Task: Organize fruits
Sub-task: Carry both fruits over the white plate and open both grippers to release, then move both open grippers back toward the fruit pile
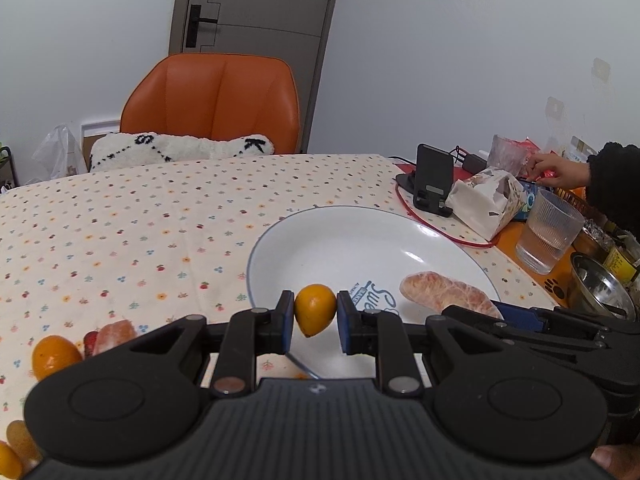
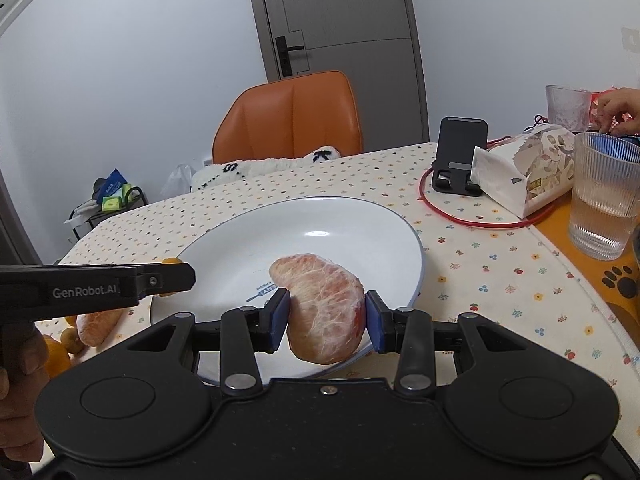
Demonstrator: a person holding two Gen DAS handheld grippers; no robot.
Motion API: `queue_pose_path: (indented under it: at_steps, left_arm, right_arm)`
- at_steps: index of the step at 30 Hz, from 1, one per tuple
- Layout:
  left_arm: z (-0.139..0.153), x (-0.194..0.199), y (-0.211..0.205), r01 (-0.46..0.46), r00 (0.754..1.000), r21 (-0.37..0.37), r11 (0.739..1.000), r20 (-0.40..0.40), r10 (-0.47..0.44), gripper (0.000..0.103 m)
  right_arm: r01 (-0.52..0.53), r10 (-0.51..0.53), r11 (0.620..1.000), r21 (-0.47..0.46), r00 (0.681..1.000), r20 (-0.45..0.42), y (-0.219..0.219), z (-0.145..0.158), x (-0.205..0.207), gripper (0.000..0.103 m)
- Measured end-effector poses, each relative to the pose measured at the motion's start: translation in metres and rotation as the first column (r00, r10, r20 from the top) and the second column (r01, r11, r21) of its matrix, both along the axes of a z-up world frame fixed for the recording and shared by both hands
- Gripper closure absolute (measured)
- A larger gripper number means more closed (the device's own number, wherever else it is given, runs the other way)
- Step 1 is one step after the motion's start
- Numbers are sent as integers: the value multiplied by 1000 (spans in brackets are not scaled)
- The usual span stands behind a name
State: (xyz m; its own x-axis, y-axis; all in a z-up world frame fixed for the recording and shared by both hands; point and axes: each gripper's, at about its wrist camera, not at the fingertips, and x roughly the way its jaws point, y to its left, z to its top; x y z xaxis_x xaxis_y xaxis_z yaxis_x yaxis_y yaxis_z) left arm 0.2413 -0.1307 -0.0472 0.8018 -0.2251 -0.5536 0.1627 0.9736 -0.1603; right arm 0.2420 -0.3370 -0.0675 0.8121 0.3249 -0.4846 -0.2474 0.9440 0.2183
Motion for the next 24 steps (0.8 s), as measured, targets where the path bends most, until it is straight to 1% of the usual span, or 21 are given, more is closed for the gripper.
queue_pose_path:
  at_steps: [3, 7, 10, 13, 15, 17, 18, 20, 24]
  left_arm:
    - [-1, 3, -1, -8, 1000, 6, 1000, -16, 8, 82]
    - [0, 1, 2, -22, 1000, 7, 1000, -13, 22, 78]
    - [3, -2, 6, -35, 999, 8, 999, -14, 35, 78]
    - [6, -8, 13, -50, 999, 2, 999, -15, 50, 77]
    - [8, -13, 17, -62, 998, 3, 998, -15, 62, 72]
    - [10, -18, 21, -79, 997, 3, 997, -15, 79, 63]
    - [11, -21, 24, -85, 996, 2, 996, -12, 85, 61]
    - [13, -28, 30, -101, 995, 1, 995, -6, 101, 52]
    - [19, -41, 41, -135, 991, -2, 991, 6, 136, 45]
  right_arm:
    - [-1, 1, 1000, -3, 1000, -3, 1, 0, 1, 64]
    - [1, -1, 1000, -9, 1000, -5, 1, 0, 0, 64]
    - [2, -2, 1000, -4, 1000, -2, 2, 2, -2, 64]
    - [3, -3, 1000, -2, 1000, 11, 3, 6, -5, 61]
    - [5, -5, 1000, -4, 1000, 16, 4, 8, -7, 61]
    - [2, -2, 1000, 3, 1000, 17, 5, 10, -10, 61]
    - [-1, 1, 1000, 5, 1000, 18, 6, 11, -12, 60]
    - [-7, 7, 1000, 8, 1000, 19, 9, 13, -16, 59]
    - [-22, 22, 1000, 11, 999, 24, 15, 16, -23, 53]
